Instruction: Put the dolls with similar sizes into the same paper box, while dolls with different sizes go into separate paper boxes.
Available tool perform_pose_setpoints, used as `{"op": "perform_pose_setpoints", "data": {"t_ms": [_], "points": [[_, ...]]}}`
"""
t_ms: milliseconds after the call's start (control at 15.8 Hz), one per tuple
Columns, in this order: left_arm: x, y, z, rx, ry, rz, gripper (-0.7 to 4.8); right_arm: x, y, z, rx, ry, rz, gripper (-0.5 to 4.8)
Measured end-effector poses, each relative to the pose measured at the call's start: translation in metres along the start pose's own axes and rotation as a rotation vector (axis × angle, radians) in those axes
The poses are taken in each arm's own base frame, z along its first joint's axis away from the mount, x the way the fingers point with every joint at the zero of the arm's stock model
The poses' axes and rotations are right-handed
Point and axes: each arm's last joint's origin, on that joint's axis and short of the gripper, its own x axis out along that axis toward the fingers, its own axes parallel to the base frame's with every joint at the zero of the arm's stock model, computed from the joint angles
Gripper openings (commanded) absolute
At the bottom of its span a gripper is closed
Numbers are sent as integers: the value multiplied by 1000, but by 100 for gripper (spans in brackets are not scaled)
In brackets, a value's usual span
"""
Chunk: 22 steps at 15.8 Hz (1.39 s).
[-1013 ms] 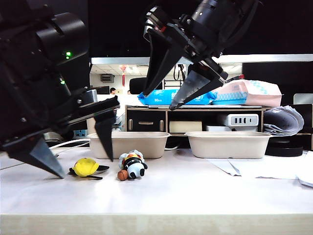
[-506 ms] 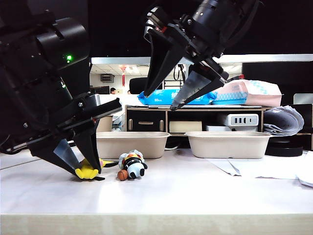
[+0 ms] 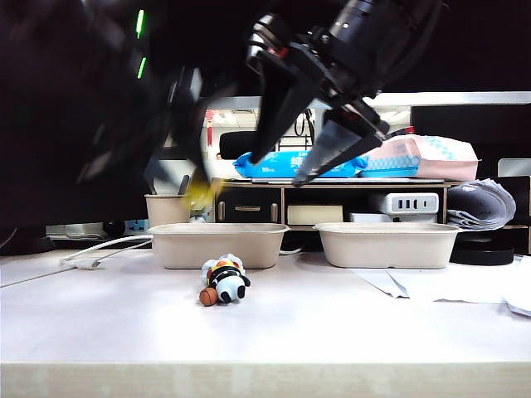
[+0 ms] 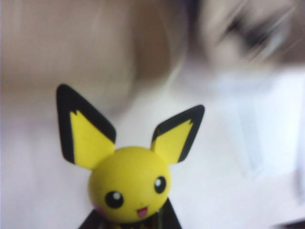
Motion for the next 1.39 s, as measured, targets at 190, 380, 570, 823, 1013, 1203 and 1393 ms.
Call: {"op": "perform_pose_setpoints", "data": {"t_ms": [190,380,570,823,1013,1203,1393], "points": [[-13,-6,28,78,-93,-9,-5,-6,-16,4,24,-42,-68,270],[-11,15,38,79,-120,52,-5,-14,-26,17,12,-161,-90,270],[13,42,41,65,-73,49,-5,-20,-22,27,-23,-232,-68,270],[33,51,44,71,-86,-39,-5,-21,-22,29,-31,-251,-65,270],[43,54,41,73,-77,-43,-5,-20,-22,27,-32,-225,-67,270],[45,54,41,75,-82,-46,120,-20,-22,25,-28,-211,-67,270],[45,54,42,78,-91,-54,479,-20,-22,24,-25,-202,-67,270]]}}
